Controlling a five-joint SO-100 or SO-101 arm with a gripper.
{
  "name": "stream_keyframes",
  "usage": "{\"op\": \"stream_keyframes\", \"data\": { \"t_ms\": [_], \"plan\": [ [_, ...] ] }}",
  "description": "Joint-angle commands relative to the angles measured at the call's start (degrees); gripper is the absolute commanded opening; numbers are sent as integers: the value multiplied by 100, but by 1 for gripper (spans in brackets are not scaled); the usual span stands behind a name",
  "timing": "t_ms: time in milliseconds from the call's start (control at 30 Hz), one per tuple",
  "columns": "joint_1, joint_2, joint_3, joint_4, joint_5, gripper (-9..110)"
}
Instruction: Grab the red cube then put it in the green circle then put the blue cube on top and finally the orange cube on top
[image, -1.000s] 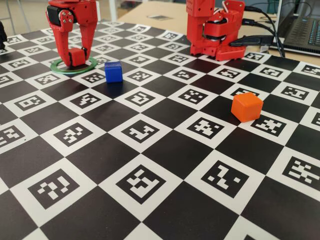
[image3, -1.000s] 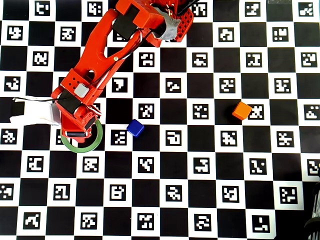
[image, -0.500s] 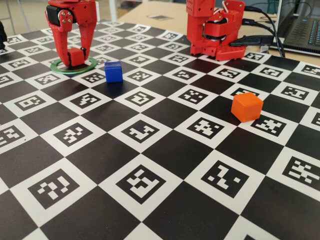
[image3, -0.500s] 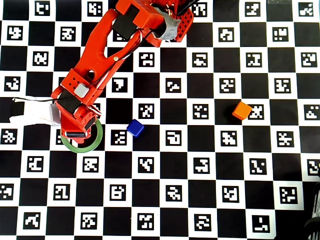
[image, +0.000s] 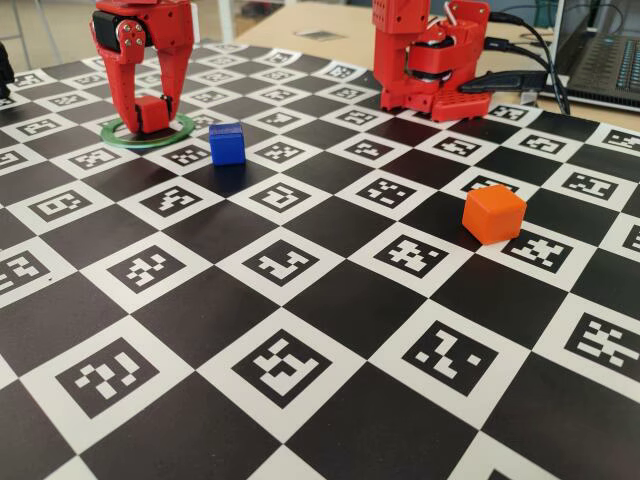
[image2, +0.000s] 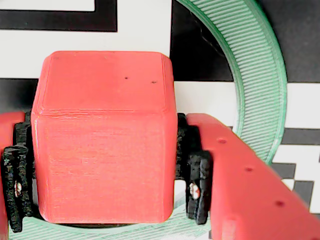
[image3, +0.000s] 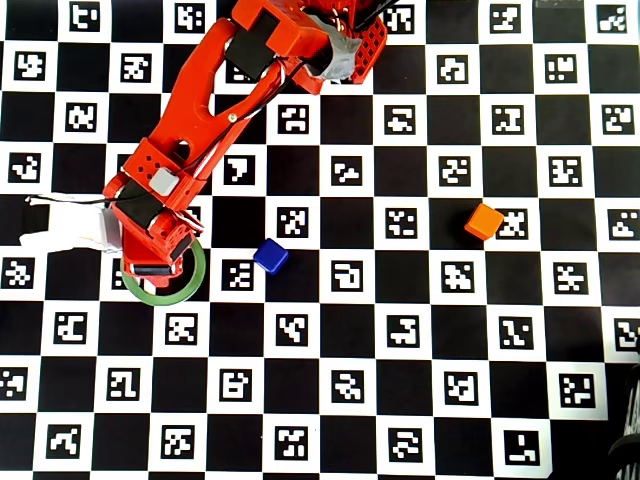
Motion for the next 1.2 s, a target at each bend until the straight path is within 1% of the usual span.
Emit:
{"op": "stream_keyframes", "data": {
  "t_ms": [0, 100, 200, 400, 767, 900, 1167],
  "plan": [
    [-44, 176, -290, -97, -18, 9],
    [-44, 176, -290, -97, -9, 14],
    [-44, 185, -272, -97, -35, 23],
    [-44, 202, -255, -105, -44, 34],
    [53, 483, -334, -9, -9, 39],
    [114, 826, -615, 290, -26, 40],
    [185, 1441, -1266, 1257, -9, 41]
  ]
}}
